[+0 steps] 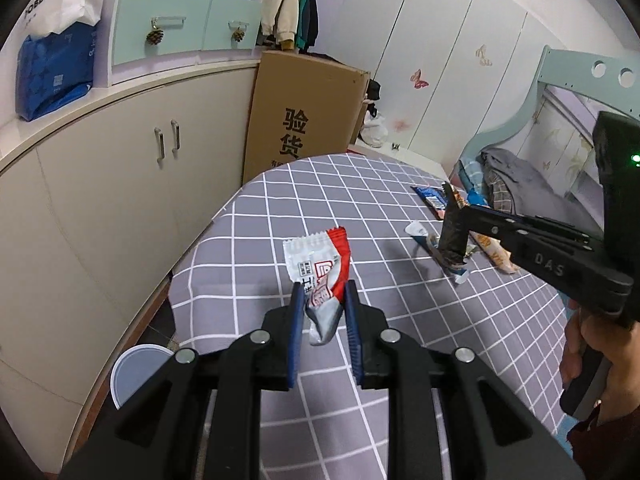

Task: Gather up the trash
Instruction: 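Grasp the dark snack wrapper with the right tool while the left tool holds its wrapper, then carry both wrappers over the trash bin and open both tools to drop them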

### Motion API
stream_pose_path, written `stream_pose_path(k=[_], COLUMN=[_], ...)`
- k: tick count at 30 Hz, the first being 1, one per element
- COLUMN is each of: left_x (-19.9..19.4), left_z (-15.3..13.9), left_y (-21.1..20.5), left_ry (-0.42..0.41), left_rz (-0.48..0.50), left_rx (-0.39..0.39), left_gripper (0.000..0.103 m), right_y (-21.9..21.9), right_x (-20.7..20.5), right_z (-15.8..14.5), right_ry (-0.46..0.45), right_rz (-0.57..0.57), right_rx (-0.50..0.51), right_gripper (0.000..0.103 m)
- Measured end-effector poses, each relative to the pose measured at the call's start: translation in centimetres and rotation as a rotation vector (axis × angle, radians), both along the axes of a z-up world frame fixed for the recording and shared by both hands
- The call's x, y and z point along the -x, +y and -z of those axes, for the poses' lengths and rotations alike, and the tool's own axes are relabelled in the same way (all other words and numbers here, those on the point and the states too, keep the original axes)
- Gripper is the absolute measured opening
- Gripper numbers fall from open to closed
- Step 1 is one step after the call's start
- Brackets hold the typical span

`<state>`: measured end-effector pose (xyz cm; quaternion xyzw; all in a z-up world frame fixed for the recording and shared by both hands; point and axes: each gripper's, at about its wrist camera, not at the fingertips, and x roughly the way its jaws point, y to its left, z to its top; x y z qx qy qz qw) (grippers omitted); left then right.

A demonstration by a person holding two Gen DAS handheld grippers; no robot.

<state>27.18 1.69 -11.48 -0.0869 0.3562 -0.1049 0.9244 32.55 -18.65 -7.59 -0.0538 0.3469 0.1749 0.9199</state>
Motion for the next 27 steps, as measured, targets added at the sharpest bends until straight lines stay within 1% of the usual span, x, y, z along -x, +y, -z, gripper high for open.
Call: stream_pose_path(k=[3,6,9,10,13,18,23,27], left_x=[0.9,1.7,2.7,3.0,3.8,5.1,6.5,7.0], left_z=[-0.4,-0.7,-1.0,-1.1,-1.3,-0.8,1.0,3.5], left_y=[1.1,2.2,3.0,3.4,4.3,7.1,13.3,18.6], left_ry=[-0.011,-0.011,-0.016,-0.02,-0.028,-0.027,0.002,0.055], left_rz=[-0.006,-0.021,-0.032,-0.035,-0.048,-0.101,-0.213,-0.312], left_rx=[0.017,0.034,0.042,0.047,0.056,0.066,0.08,0.082], left_gripper=[0.019,0.019,0.019,0.019,0.019,0.019,0.019,0.019], right_y=[0.6,1.6,2.9,3.1,4.1,8.6,14.9,20.7], right_x=[1.7,3.0,4.1,4.2,4.9,6.9,8.4,8.8], right_z=[-0.9,-1.9,-2.4,-2.4,-2.4,-2.0,-0.8,1.4], right_ry=[-0.032,-0.075,-0.115,-0.107,-0.078,-0.058,-0.026,0.013], right_rz=[0.009,0.045,0.072,0.064,0.007,-0.112,-0.243,-0.332], right_rx=[-0.017,0.019,0.088,0.076,0.008,-0.06,-0.154,-0.178], right_gripper=[0.009,0.008,0.008,0.008,0.008,0.008,0.008,0.008])
